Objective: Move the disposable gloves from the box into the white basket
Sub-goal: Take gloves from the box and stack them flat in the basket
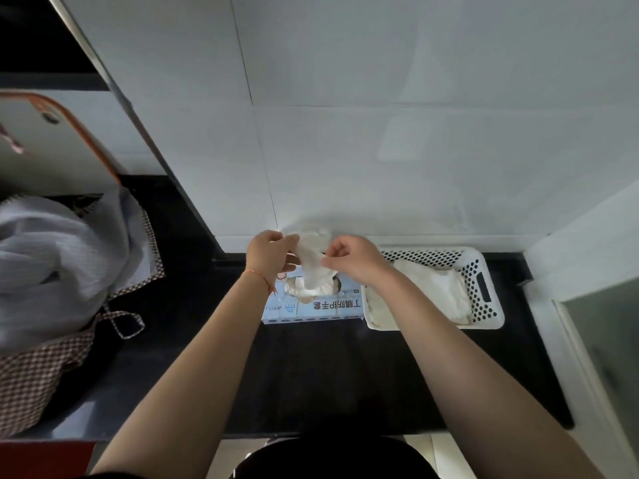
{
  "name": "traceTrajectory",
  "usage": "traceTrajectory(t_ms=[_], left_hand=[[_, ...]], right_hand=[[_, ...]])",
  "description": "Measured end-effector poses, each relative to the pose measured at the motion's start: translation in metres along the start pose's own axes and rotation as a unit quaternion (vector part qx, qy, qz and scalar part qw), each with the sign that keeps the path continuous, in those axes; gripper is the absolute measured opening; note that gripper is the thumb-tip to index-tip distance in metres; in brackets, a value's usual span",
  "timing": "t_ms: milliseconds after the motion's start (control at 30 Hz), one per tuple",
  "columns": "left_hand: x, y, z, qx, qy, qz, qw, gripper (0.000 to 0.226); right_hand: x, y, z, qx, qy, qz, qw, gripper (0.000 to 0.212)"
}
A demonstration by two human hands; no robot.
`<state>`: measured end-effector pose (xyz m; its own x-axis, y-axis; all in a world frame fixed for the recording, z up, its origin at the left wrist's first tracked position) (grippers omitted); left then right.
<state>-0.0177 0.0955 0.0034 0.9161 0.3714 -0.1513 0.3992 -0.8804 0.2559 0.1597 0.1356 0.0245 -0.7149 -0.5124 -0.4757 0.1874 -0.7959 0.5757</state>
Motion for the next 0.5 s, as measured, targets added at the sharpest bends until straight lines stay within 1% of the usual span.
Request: traceTrajectory(t_ms=[67, 133, 167, 233, 267, 300, 333, 400, 433, 467, 500], left_hand=[[-0.003, 0.000, 0.004, -0.011, -0.011, -0.010, 1.000, 0.028], [-0.003, 0.001, 0.003, -0.014, -0.041, -0.006, 0.999, 0.034], [-0.003, 0.002, -0.002, 0.005, -0.083, -0.005, 0.997, 0.033], [-0.004, 0.005, -0.024, 0.077, -0.156, -0.006, 0.985, 0.019], [-0.002, 0.007, -0.034, 0.109, -0.150, 0.000, 0.983, 0.012], [0.002, 0.010, -0.042, 0.133, -0.117, 0.020, 0.984, 0.013], [0.007, 0.013, -0.048, 0.146, -0.074, 0.057, 0.985, 0.018], [0.028, 0.022, -0.056, 0.157, -0.029, 0.170, 0.972, 0.025], [0.034, 0.027, -0.059, 0.164, -0.041, 0.216, 0.962, 0.028], [0.036, 0.030, -0.059, 0.172, -0.065, 0.238, 0.954, 0.030], [0.035, 0.029, -0.059, 0.181, -0.089, 0.235, 0.951, 0.030]], right_hand=[[-0.013, 0.002, 0.003, -0.005, -0.020, -0.012, 1.000, 0.008], [-0.023, 0.003, 0.003, -0.001, -0.066, -0.010, 0.998, 0.008], [-0.025, 0.003, 0.004, 0.003, -0.099, -0.001, 0.995, 0.009], [-0.028, 0.006, 0.008, 0.008, -0.171, 0.021, 0.985, 0.012], [-0.029, 0.008, 0.011, 0.008, -0.206, 0.031, 0.978, 0.013], [-0.029, 0.010, 0.014, 0.008, -0.236, 0.040, 0.971, 0.015], [-0.029, 0.012, 0.018, 0.009, -0.260, 0.048, 0.964, 0.018], [-0.028, 0.012, 0.020, 0.018, -0.300, 0.064, 0.952, 0.022], [-0.027, 0.013, 0.022, 0.018, -0.308, 0.068, 0.949, 0.023], [-0.026, 0.015, 0.024, 0.017, -0.309, 0.069, 0.948, 0.024], [-0.026, 0.016, 0.026, 0.015, -0.309, 0.070, 0.948, 0.025]])
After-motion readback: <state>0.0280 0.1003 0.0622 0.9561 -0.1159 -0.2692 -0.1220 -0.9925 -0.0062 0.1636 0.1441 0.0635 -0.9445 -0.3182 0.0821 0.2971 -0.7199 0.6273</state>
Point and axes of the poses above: each hand's wrist, its own y-axis away from the middle knuckle, its own x-axis out of the palm, z = x × y, the point moved 10 cm from there along -y, towards the middle knuckle, and after that the axes turned 15 degrees about x, right-handed, at the moved point
